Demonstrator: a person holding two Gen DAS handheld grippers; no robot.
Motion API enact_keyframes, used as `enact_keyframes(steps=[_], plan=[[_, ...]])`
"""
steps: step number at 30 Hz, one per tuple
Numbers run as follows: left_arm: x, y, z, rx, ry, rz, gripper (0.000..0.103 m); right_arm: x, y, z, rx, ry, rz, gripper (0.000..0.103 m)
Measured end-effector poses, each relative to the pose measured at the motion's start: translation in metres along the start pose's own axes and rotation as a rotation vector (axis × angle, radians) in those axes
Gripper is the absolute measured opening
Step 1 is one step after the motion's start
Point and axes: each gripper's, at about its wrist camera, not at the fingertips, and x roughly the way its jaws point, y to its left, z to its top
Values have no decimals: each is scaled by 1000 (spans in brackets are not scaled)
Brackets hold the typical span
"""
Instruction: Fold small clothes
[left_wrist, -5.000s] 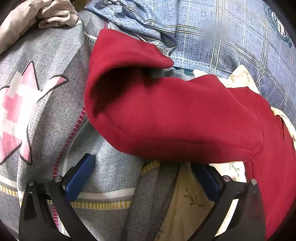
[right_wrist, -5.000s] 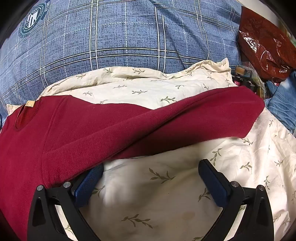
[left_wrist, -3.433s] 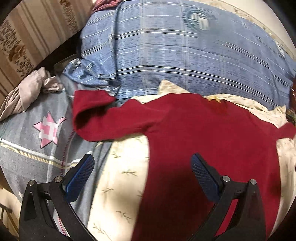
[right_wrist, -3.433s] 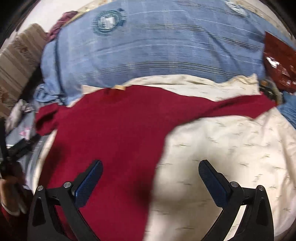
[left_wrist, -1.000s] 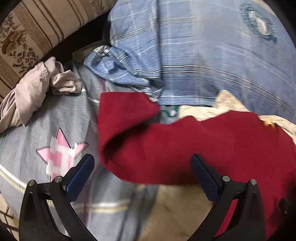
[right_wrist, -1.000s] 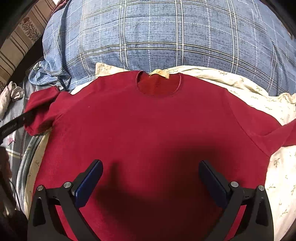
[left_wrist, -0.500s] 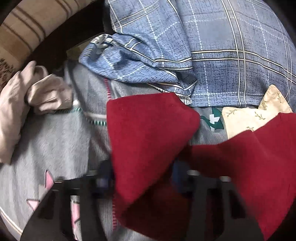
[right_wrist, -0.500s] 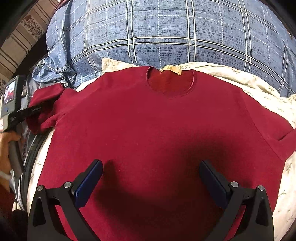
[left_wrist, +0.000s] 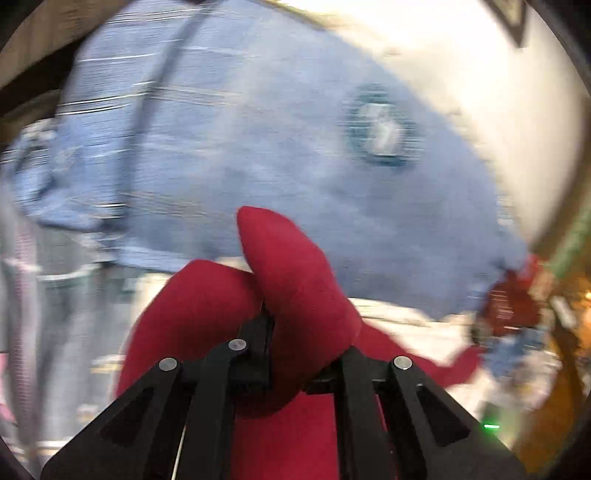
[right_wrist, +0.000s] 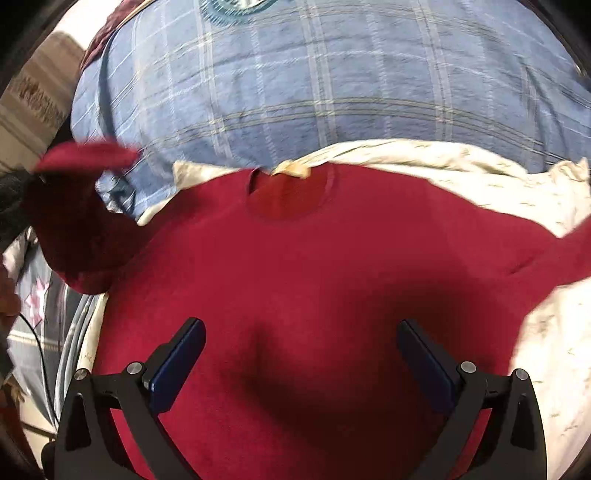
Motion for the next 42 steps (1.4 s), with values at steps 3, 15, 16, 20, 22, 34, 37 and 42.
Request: enact_keyframes(steps=[3,15,16,20,22,34,37,42], plan=[[27,-35,-16,38,54,-57,18,-7,-23,2,42,-13,-25,103],[49,-33,-81,113,229,119,77,-14,-92,9,158,-50,-53,103],[37,-31,-80,128,199,148,78,-9,-91,15,148,-50,-50,103],[5,4,-78,74,85,244,83,14,-75,32,83,-20,-13,102],[6,27,-79,39,60,302,83,27,-61,33,24,15,-20,100],[23,72,-87,-15,45,428,83,9,-30,39,-229,-63,-85,7],[24,70,-87,-15,40,421,83,-2,-40,60,-233,-148,-216,6],[34,65,-89,18,69,434,83,26,-62,69,-172,-108,-232,11]])
